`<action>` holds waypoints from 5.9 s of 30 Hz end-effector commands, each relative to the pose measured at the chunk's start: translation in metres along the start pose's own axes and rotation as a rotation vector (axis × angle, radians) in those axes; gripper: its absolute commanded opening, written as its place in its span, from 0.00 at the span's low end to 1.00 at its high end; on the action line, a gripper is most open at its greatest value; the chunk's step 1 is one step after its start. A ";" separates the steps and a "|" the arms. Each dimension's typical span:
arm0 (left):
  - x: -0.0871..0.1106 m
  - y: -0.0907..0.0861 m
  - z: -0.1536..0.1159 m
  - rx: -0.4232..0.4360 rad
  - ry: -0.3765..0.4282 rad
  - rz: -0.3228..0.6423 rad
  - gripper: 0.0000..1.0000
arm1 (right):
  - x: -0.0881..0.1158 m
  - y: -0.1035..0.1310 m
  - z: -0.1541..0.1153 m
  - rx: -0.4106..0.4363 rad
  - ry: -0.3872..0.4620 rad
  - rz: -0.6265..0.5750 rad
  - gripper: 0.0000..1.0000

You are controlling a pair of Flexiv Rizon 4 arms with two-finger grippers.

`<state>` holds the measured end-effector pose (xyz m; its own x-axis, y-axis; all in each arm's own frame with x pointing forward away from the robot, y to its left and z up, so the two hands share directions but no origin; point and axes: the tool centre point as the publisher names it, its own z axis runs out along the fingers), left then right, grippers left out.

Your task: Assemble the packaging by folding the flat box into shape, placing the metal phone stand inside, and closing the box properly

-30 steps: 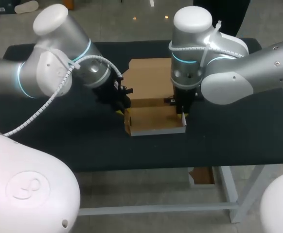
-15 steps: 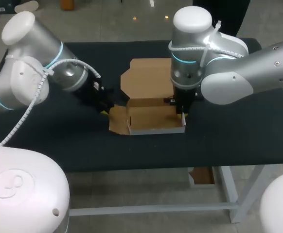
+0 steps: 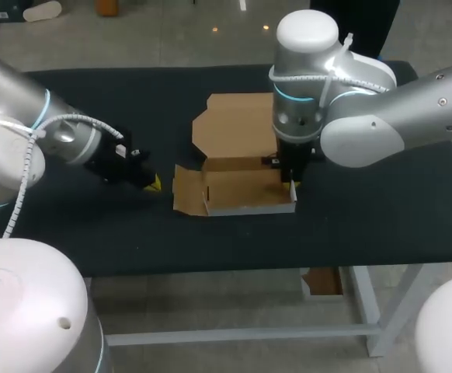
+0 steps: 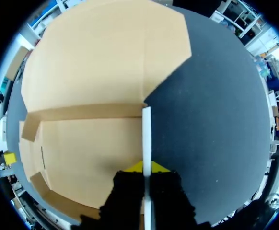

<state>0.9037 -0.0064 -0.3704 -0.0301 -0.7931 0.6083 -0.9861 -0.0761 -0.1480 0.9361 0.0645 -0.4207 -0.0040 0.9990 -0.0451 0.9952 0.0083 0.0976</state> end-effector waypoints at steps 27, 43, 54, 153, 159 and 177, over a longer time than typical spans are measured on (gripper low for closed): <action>-0.012 -0.001 0.044 -0.056 0.151 0.035 0.00 | 0.001 0.001 -0.001 0.004 -0.004 0.000 0.00; 0.007 0.002 0.059 -0.082 0.235 0.070 0.00 | 0.001 0.001 -0.001 0.004 -0.004 0.000 0.00; 0.026 0.004 0.064 -0.088 0.299 0.101 0.00 | 0.001 0.001 -0.001 0.004 -0.004 0.000 0.00; 0.095 -0.003 0.084 -0.015 0.194 0.037 0.46 | 0.001 0.001 -0.001 0.004 -0.004 0.000 0.00; 0.094 -0.004 0.088 -0.008 0.097 0.033 0.46 | 0.001 0.001 -0.001 0.004 -0.004 0.000 0.00; 0.084 -0.008 0.102 -0.040 -0.243 0.021 0.38 | 0.001 0.001 -0.001 0.004 -0.004 0.000 0.00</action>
<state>0.9201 -0.1267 -0.3936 -0.0452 -0.8116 0.5825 -0.9889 -0.0463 -0.1412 0.9365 0.0633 -0.4207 -0.0031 0.9989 -0.0460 0.9952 0.0076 0.0978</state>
